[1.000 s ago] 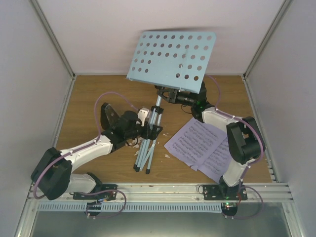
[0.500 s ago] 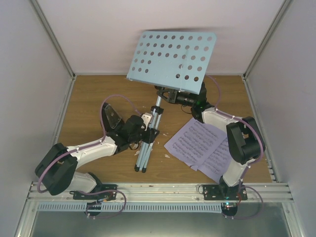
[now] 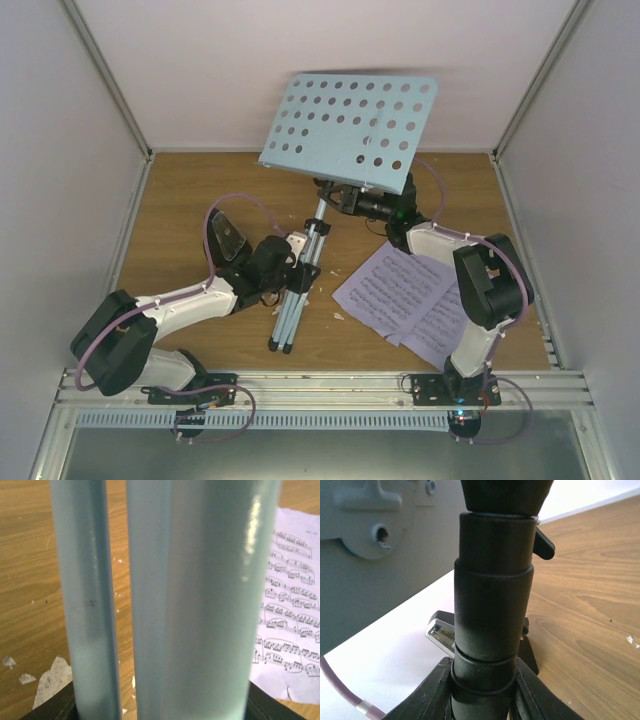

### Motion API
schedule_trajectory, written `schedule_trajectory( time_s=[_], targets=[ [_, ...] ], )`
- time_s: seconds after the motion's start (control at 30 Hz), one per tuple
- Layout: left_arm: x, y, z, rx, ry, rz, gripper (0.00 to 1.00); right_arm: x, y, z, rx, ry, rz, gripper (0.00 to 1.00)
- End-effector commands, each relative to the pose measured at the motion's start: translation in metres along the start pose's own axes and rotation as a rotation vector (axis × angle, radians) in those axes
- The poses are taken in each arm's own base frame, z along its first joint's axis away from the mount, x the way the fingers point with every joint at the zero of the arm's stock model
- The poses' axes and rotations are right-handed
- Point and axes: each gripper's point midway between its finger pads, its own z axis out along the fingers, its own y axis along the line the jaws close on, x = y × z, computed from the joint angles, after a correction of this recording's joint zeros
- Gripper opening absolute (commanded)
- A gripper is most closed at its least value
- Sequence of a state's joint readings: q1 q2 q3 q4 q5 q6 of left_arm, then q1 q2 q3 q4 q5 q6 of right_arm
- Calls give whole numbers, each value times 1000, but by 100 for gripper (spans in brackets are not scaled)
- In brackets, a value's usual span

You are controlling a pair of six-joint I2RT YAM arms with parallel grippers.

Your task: Pack up the instrument practice props

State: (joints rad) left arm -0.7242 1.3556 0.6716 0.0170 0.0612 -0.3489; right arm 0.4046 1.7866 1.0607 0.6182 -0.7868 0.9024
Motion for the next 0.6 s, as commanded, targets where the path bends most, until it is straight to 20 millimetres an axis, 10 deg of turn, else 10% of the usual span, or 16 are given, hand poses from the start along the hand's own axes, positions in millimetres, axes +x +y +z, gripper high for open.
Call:
schedule_trajectory(
  time_s=[0.0,0.23,0.57],
  targets=[
    [-10,-4,-7,4,-56,84,0,-22,6,-6,-42,-124,-184,29],
    [-6,-8,-5,36,-47,69,0,-3,-25,-26,18,-126,-113,67],
    [-8,3,-6,-6,-58,63,0,30,-58,-61,88,-126,-30,75]
  ],
)
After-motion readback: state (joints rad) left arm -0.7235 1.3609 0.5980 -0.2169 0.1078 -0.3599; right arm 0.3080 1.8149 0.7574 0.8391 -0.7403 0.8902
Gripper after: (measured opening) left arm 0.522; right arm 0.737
